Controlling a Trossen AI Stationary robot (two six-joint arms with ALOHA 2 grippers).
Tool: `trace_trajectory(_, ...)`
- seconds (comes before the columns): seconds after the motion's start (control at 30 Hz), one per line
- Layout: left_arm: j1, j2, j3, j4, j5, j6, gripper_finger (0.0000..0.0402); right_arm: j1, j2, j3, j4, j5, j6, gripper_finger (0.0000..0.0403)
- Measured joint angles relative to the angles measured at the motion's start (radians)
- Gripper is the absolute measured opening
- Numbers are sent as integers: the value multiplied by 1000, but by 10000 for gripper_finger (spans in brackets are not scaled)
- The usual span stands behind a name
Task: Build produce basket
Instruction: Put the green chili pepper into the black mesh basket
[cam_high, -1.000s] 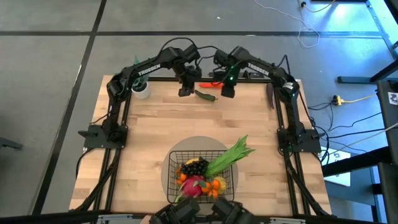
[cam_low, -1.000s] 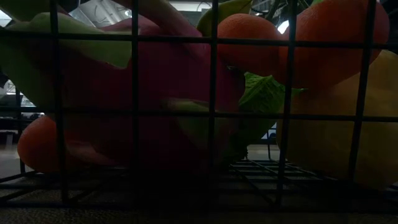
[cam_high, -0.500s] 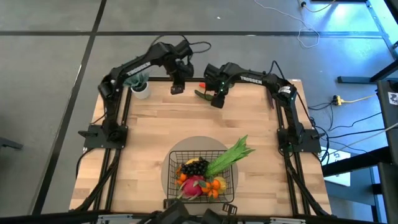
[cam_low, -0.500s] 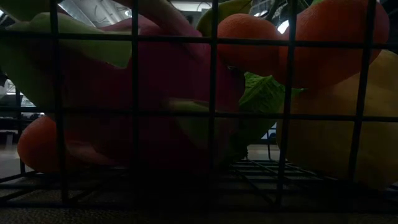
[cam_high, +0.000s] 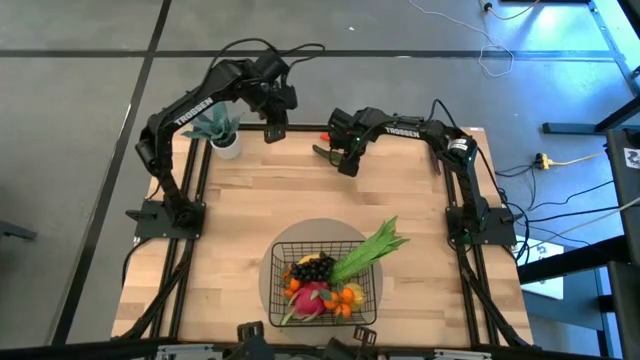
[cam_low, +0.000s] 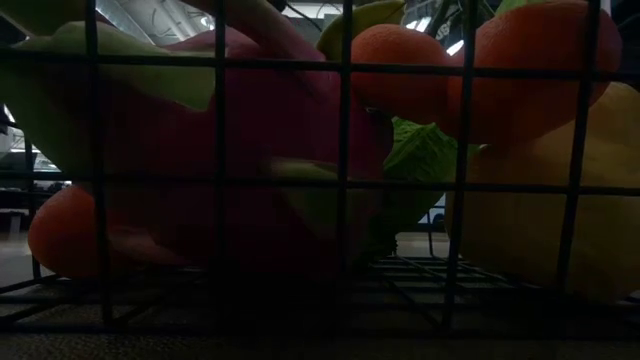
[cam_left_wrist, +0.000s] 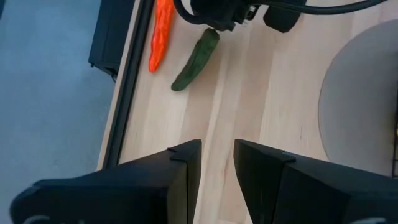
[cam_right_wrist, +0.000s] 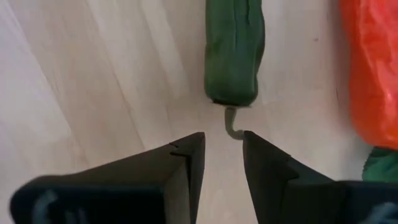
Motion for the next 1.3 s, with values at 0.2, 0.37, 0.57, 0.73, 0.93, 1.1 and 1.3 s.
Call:
trace_trajectory(0.2,0,0,0,0,0,-24,84,8,0,0,32,1,-51,98)
trace_trajectory(0.37,-3,0,0,0,0,-26,84,9,0,0,37,1,-74,98)
trace_trajectory(0.57,-3,0,0,0,-1,-31,84,9,31,0,32,3,-75,98)
trace_trajectory(0.73,-3,0,0,0,-1,-50,84,12,58,0,24,3,-106,98)
trace_trajectory(0.93,-3,0,0,0,-1,-50,84,13,58,0,66,2,-115,98)
trace_trajectory(1.1,-3,0,0,0,-1,-50,84,13,58,0,75,2,-115,96)
trace_trajectory(1.3,-3,0,0,-1,-1,-50,84,13,58,0,78,2,-115,28)
